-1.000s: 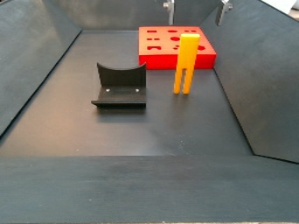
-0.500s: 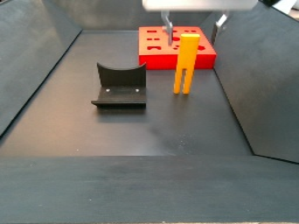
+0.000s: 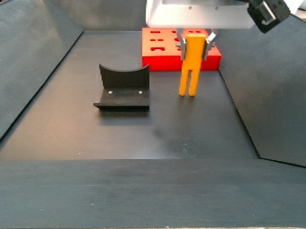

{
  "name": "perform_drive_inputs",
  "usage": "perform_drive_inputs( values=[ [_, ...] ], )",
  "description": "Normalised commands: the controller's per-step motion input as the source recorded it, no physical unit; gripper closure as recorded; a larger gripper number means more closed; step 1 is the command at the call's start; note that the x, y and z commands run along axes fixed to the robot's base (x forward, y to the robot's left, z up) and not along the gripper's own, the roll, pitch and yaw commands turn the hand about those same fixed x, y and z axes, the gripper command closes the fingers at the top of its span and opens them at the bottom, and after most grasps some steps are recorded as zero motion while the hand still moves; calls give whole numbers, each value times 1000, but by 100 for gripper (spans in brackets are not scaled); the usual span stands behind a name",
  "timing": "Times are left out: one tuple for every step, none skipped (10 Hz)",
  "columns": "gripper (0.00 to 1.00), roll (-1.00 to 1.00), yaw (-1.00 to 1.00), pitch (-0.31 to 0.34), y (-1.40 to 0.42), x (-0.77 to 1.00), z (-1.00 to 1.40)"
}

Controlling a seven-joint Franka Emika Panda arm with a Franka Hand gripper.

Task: Pick up the square-circle object. Move up. Rotate the square-circle object. Move to above the board. Insert the square-circle object.
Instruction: Move to above the board.

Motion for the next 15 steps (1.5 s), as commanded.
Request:
perform_drive_inputs(
  values=[
    [100,-63,198,-192,-75,90,1000],
    [100,-78,162,-131,-75,74,1000],
    [100,-100,104,-53,-67,66,1000],
    [100,-102,74,-7,-64,63,1000],
    [100,-109,51,35,-62,61,1000],
    [100,-107,34,57,-57,61,1000],
    [100,-104,21,69,-55,57,1000],
    [100,-100,11,70,-50,50,1000],
    [100,-101,9,66,-48,48,1000],
    [100,-104,10,65,-45,41,1000],
    [100,-106,11,64,-44,37,1000],
    [100,-104,9,59,-34,25,909],
    [100,-104,8,58,-27,20,802],
    [100,-104,7,59,-15,12,589],
    [100,-106,7,60,-6,10,430]
  ],
)
